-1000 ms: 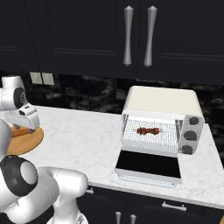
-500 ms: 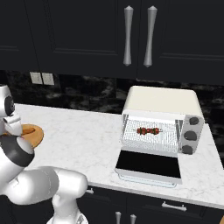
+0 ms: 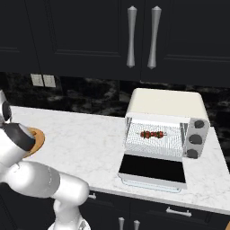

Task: Pick up the kebab skewer and baguette bread, and place them inside the toaster oven. Close the toaster oven door and start by setting the timer.

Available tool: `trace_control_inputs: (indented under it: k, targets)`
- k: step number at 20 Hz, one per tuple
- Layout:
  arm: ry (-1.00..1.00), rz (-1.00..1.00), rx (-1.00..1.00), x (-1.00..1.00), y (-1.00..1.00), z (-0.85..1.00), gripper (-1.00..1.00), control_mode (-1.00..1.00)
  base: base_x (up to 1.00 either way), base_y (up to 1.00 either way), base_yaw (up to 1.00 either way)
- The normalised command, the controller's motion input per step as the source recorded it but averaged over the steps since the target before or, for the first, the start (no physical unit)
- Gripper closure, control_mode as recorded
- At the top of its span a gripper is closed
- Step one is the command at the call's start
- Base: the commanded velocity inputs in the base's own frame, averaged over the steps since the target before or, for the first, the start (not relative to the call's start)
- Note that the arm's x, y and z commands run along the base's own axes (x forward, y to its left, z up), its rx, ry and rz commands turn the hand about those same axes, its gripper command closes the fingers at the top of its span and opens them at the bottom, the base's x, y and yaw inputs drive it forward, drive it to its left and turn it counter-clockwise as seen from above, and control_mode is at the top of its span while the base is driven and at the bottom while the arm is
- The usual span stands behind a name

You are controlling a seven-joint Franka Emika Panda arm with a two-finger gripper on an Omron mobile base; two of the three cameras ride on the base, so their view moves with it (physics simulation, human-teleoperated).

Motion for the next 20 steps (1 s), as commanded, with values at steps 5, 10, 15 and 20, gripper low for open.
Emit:
trace_control_inputs:
  k: [5, 10, 15, 20]
  targets:
    - [0.12, -0.03, 0.00, 0.52, 0.11, 0.02, -1.00, -1.00, 0.00, 0.00, 0.00]
    - [0.01, 0.07, 0.01, 0.49, 0.01, -0.33, -1.00, -1.00, 0.00, 0.00, 0.00]
    - [-0.01, 0.01, 0.00, 0.16, 0.40, -0.22, -1.00, -1.00, 0.00, 0.00, 0.00]
    - [-0.04, -0.01, 0.00, 0.02, 0.30, -0.14, -1.00, -1.00, 0.00, 0.00, 0.00]
